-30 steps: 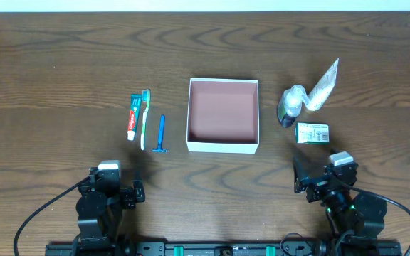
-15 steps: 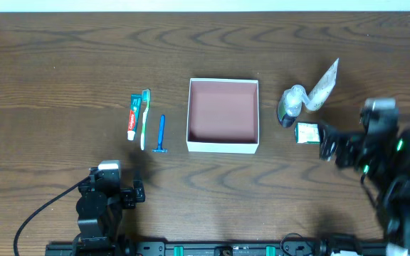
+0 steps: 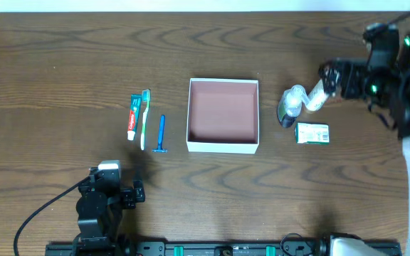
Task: Pack container
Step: 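Grasp the white lotion bottle with the right gripper and lift it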
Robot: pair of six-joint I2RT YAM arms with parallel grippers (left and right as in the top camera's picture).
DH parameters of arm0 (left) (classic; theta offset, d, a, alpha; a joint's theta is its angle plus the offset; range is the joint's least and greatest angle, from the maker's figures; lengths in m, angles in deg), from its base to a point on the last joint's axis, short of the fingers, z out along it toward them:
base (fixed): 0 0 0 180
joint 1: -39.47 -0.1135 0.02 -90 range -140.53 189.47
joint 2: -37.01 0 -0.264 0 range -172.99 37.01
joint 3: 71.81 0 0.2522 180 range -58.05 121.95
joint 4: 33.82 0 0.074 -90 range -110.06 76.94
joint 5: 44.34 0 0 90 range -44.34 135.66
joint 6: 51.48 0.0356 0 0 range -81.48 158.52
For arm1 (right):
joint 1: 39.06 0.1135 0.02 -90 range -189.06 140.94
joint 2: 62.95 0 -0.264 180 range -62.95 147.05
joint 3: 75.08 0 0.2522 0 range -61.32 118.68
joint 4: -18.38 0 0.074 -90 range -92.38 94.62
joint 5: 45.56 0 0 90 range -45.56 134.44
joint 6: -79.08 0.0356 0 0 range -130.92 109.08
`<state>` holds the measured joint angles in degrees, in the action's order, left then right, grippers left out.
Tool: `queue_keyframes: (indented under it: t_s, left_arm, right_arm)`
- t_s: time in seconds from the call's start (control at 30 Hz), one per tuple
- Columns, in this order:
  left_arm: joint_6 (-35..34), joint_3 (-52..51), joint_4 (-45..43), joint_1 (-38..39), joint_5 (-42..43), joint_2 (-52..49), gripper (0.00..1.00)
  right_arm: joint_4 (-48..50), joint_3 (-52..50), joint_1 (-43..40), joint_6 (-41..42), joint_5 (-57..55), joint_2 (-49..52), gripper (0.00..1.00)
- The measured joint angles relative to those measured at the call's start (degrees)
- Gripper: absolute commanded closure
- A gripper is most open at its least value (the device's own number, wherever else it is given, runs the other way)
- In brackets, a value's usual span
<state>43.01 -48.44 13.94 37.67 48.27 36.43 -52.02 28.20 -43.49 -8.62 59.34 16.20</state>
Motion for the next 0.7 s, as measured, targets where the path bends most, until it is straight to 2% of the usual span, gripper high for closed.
queue_keyframes:
  t_s: [0.1,0.27,0.37,0.5,0.7]
  left_arm:
    - [0.0,0.0,0.02,0.0,0.02,0.0,0.02]
    - [0.0,0.0,0.02,0.0,0.02,0.0,0.02]
    - [0.0,0.0,0.02,0.0,0.02,0.0,0.02]
    - [0.0,0.0,0.02,0.0,0.02,0.0,0.02]
    - [0.0,0.0,0.02,0.0,0.02,0.0,0.02]
  right_arm:
    - [-0.35,3.1,0.0,0.96,-2.08,6.38,0.04]
    - [-0.28,3.69,0.0,2.84,-4.17,13.22,0.17]
    - [0.15,3.69,0.0,3.43,-5.35,16.09,0.27]
    - [0.68,3.74,0.0,4.79,-6.23,18.95,0.44]
    - [0.42,3.74,0.0,5.2,-9.25,20.79,0.58]
